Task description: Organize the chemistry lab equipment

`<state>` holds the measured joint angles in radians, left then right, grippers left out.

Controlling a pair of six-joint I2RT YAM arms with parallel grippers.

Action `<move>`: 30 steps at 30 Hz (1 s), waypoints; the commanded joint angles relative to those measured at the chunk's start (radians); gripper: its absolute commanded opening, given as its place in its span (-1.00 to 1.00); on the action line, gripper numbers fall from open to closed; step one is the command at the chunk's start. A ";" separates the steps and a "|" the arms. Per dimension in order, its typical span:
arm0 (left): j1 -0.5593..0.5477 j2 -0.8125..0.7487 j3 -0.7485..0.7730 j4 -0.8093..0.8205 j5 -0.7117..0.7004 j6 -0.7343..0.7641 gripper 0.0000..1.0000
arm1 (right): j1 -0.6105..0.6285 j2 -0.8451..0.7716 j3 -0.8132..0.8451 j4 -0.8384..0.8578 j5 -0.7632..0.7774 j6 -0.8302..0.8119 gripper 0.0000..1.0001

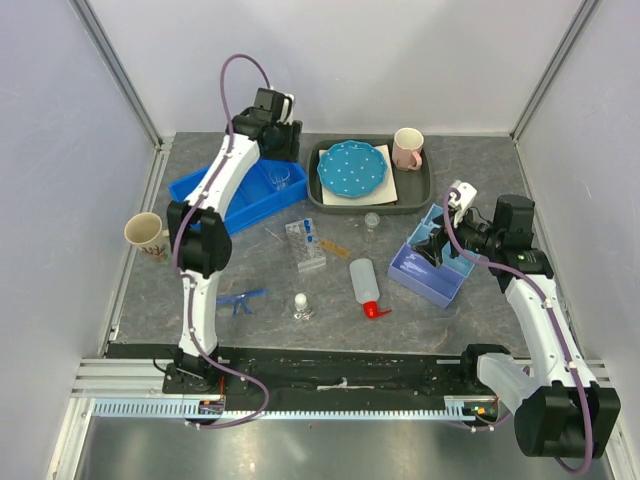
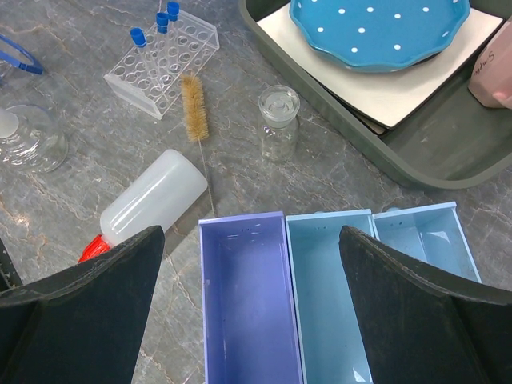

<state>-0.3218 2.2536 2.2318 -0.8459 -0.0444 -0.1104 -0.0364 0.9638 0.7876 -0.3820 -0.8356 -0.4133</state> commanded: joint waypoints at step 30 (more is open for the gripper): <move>0.010 -1.588 -1.521 0.522 0.273 -0.123 0.89 | 0.151 0.038 0.074 -0.156 -0.088 -0.183 0.96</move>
<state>-0.3153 0.7162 0.7597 -0.3794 0.2596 -0.2092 0.0185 0.9749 0.7624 -0.4507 -0.9401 -0.5285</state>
